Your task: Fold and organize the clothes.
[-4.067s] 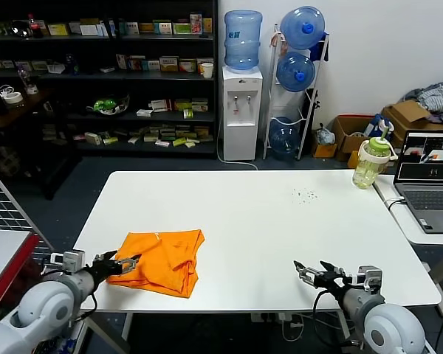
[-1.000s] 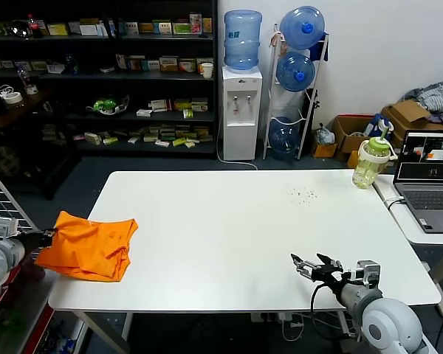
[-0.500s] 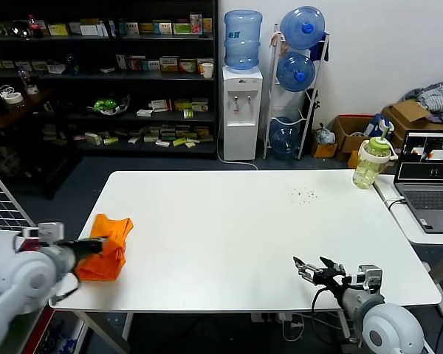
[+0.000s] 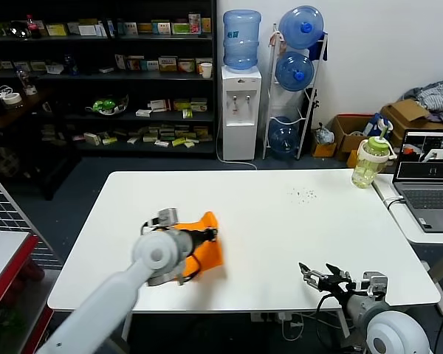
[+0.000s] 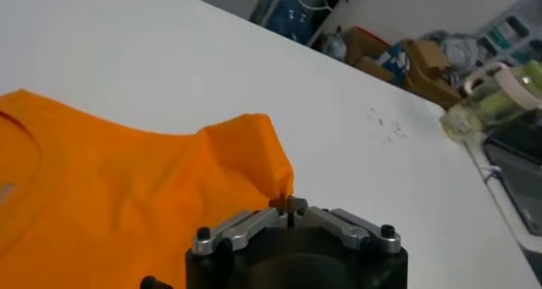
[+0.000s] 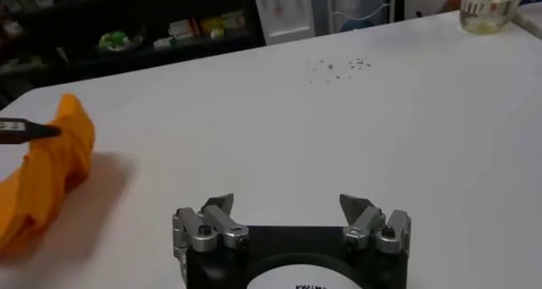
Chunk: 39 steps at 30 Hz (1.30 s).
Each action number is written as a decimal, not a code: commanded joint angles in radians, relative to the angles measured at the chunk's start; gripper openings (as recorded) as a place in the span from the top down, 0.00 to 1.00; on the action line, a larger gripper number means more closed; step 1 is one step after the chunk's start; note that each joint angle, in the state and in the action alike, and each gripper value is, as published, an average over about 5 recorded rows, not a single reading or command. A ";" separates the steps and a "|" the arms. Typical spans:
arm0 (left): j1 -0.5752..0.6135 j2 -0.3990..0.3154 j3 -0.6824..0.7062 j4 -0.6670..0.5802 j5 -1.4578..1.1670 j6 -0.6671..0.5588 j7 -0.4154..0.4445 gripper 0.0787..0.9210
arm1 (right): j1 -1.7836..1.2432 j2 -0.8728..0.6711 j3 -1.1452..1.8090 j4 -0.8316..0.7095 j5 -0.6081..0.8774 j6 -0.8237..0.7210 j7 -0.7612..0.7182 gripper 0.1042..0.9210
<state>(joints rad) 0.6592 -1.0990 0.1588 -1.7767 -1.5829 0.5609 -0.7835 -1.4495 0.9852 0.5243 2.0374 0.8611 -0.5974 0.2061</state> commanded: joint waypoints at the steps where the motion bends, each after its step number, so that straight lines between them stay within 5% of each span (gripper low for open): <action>1: -0.197 -0.318 0.197 0.232 0.041 -0.009 -0.088 0.99 | -0.002 0.001 0.005 -0.014 0.001 0.001 0.000 0.12; 13: -0.198 -0.413 0.185 0.319 0.160 -0.015 -0.052 0.99 | 0.013 -0.003 -0.001 -0.027 -0.004 0.026 -0.028 0.12; 21: -0.037 -0.334 0.068 0.139 0.243 -0.056 0.051 0.89 | -0.002 -0.010 0.039 -0.041 -0.139 0.207 -0.218 0.12; 25: 0.201 -0.191 -0.123 -0.074 0.434 -0.121 0.276 0.74 | -0.035 0.007 0.096 -0.065 -0.242 0.333 -0.316 0.12; 30: 0.612 -0.031 -0.431 -0.163 0.951 -0.534 0.755 0.58 | -0.096 0.101 0.199 -0.097 -0.370 0.516 -0.402 0.12; 34: 0.852 -0.059 -0.624 -0.154 1.101 -0.799 0.930 0.43 | -0.130 0.190 0.258 -0.105 -0.422 0.596 -0.434 0.12; 39: 0.961 -0.173 -0.735 -0.157 1.145 -0.987 1.032 0.27 | -0.160 0.289 0.302 -0.106 -0.528 0.721 -0.453 0.12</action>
<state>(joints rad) 1.0921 -1.2575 -0.1490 -1.8132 -0.8849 0.1402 -0.2539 -1.5393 1.0900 0.6967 1.9495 0.5649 -0.1782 -0.1277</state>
